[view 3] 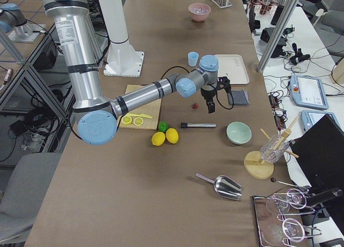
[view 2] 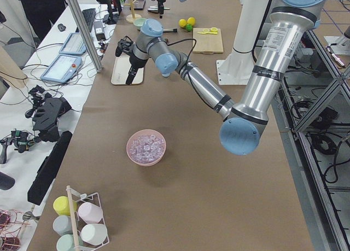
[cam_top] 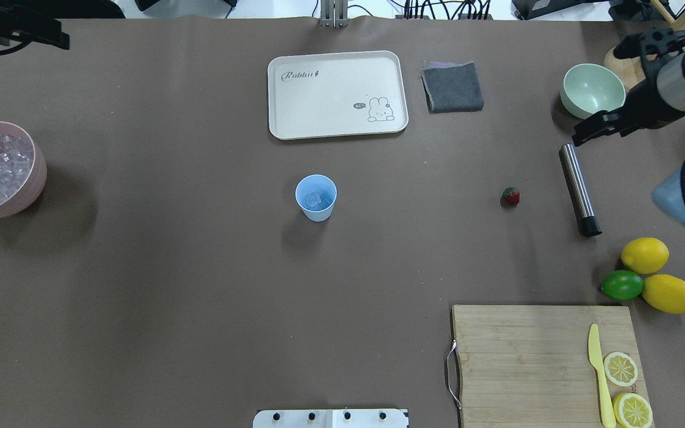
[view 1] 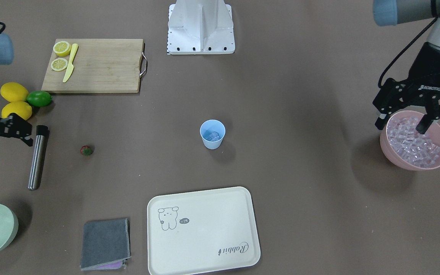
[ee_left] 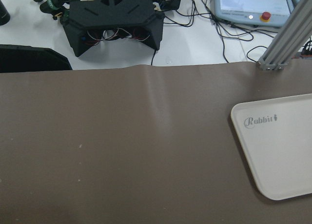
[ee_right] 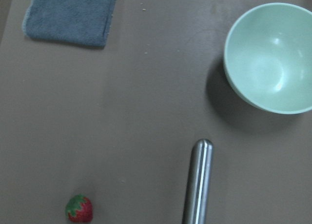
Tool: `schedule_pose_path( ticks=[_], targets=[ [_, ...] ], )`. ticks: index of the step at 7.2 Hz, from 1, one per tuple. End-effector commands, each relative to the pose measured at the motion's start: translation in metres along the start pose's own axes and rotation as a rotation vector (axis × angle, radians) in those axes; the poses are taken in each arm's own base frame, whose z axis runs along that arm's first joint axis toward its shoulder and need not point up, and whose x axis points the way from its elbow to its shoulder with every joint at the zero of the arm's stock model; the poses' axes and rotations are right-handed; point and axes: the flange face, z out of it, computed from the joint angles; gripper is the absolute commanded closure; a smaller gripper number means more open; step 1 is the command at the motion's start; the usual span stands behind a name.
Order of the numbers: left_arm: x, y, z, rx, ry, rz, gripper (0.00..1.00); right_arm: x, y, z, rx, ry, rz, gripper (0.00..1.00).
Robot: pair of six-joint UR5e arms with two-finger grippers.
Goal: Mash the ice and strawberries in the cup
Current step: 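Lower the right gripper onto the red strawberry and grasp it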
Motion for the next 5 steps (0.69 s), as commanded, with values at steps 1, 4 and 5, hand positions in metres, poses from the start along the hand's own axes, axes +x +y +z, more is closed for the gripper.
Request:
schedule_pose_path(
  ticks=[1, 4, 5],
  targets=[
    [-0.021, 0.004, -0.002, 0.003, 0.000, -0.003, 0.02, -0.051, 0.014, 0.032, 0.000, -0.010, 0.020, 0.00],
    [-0.022, 0.007, 0.002, -0.004, 0.001, -0.001, 0.02, -0.071, 0.026, 0.059, -0.037, -0.002, -0.010, 0.00],
    [-0.020, 0.006, 0.004, -0.007, 0.001, 0.000, 0.02, -0.074, 0.030, 0.070, -0.057, 0.003, -0.015, 0.00]
  ],
)
